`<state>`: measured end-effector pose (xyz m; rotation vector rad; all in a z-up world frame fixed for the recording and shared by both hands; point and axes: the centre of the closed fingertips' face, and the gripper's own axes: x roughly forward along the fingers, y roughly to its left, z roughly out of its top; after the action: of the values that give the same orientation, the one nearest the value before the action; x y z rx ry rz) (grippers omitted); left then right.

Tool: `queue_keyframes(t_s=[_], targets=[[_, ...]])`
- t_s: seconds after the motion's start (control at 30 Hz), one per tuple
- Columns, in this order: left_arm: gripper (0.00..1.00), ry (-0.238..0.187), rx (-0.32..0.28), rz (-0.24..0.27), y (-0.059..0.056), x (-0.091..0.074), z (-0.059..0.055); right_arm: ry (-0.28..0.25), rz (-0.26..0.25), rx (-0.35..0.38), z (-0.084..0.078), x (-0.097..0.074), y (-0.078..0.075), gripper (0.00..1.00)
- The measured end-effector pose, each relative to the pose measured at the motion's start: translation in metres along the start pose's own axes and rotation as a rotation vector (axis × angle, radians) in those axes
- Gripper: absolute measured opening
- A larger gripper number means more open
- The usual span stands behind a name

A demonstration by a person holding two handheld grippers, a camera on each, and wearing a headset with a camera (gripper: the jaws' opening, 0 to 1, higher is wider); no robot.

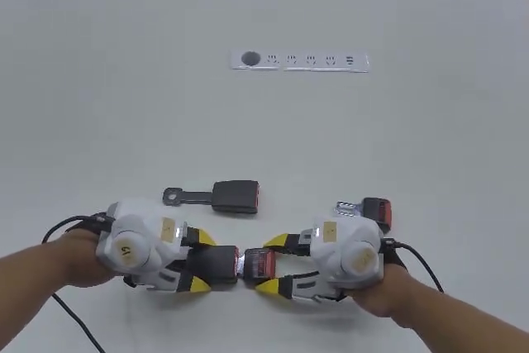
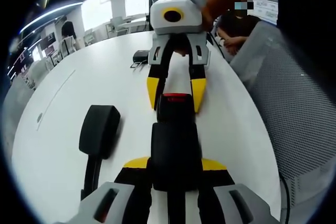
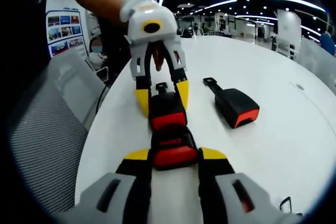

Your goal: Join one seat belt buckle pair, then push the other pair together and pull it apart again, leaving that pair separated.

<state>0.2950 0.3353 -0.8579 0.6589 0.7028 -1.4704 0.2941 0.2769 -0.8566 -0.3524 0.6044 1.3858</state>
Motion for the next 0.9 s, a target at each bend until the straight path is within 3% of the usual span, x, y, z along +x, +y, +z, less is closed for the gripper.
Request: queue_keyframes(t_s=[0.9], targets=[[0.34, -0.018, -0.013, -0.009, 0.0005, 0.0002, -0.0018, -0.036, -0.029, 0.01, -0.0011, 0.0004, -0.0011, 0.33]])
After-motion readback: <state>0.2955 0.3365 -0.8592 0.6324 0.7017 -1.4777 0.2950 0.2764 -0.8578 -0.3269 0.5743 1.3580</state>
